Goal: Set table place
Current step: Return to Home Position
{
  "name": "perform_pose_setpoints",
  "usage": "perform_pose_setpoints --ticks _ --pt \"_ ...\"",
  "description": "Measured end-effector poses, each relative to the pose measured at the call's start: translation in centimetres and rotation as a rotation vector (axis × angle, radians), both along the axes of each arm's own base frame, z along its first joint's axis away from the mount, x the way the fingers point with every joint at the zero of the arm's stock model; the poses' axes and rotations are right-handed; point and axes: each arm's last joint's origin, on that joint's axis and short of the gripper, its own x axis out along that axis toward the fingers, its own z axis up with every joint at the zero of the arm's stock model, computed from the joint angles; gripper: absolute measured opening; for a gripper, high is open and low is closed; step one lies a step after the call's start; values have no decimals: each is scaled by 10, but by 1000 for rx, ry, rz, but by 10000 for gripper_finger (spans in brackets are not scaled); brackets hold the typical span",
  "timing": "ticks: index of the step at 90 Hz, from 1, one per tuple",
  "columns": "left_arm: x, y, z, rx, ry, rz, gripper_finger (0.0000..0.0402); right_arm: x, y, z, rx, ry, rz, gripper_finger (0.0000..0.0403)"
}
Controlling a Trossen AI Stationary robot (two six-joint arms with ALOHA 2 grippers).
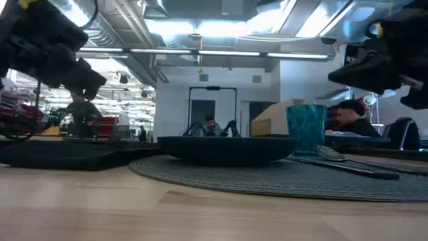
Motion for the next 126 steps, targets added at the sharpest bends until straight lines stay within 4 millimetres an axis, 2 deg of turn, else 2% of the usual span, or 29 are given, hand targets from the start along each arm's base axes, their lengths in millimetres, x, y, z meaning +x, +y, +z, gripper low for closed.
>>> perform_pose_setpoints --ticks 19,36,51,62,74,87,97,111,126 --pt "-5 6 2 -48 -14 -83 0 0 1 4 25 -32 120 0" --pt "-6 13 3 -11 -32 -40 0 -2 -7 8 48 -66 229 0" --pt "-7 17 3 6 -38 -3 0 -6 -22 8 52 -57 83 0" --pt "-7 19 3 5 -38 13 0 -12 -30 15 55 -126 -31 0" --pt "-7 20 6 25 -68 15 0 -21 -35 21 23 -181 -165 0" --pt "-5 20 17 56 -183 18 0 -32 -39 20 49 -200 -364 0" --pt "-5 23 19 52 -202 110 0 -40 -41 21 76 -236 -466 0" --pt "-5 27 17 -4 -176 259 0 -40 -41 21 106 -241 -486 0" --pt "-5 27 17 -17 -176 269 0 -39 -39 20 144 -227 -408 0"
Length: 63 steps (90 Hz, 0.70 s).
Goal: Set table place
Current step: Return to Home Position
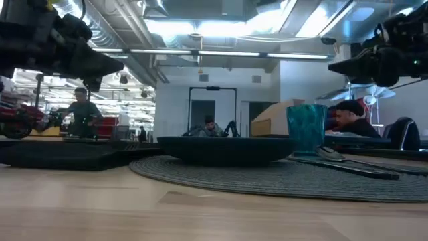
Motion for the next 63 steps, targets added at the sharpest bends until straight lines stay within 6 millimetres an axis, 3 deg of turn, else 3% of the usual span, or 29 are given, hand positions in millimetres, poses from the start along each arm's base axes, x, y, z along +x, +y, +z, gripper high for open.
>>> perform_pose_setpoints --ticks 41,63 --pt "-4 11 -10 -42 93 281 0 4 1 -5 -39 74 55 0" --pt "-5 13 -12 -18 124 347 0 7 1 -9 -49 133 57 0"
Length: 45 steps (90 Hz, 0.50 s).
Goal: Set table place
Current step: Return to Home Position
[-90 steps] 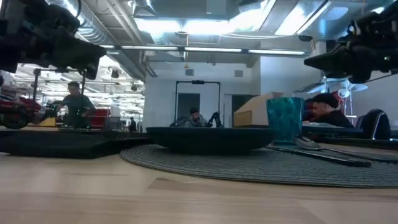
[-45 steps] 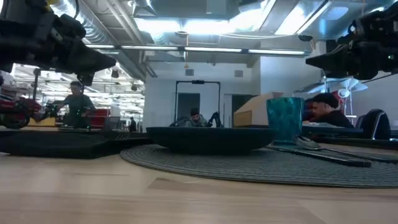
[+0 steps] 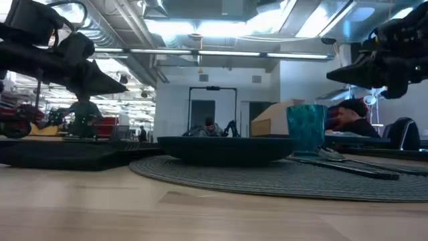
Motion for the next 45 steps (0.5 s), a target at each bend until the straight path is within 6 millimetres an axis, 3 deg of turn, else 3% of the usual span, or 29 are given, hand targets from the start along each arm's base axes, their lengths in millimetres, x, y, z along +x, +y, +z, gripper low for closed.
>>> perform_pose_setpoints --ticks 25,45 --pt "0 0 0 31 16 2 0 0 0 0 -6 0 -15 0" --pt "0 0 0 29 16 7 0 -4 -6 5 -15 -56 -251 0"
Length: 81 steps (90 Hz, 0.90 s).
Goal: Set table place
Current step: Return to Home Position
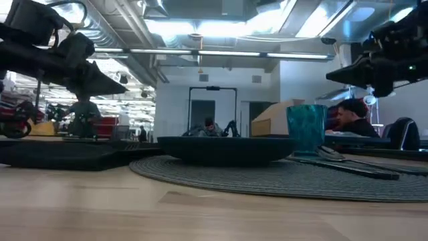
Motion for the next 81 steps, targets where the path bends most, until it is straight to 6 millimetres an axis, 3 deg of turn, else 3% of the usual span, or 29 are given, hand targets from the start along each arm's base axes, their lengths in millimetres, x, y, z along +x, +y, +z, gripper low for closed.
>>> perform_pose_setpoints --ticks 81 --pt "-2 -1 -7 -64 53 10 0 1 2 -1 -67 55 77 0"
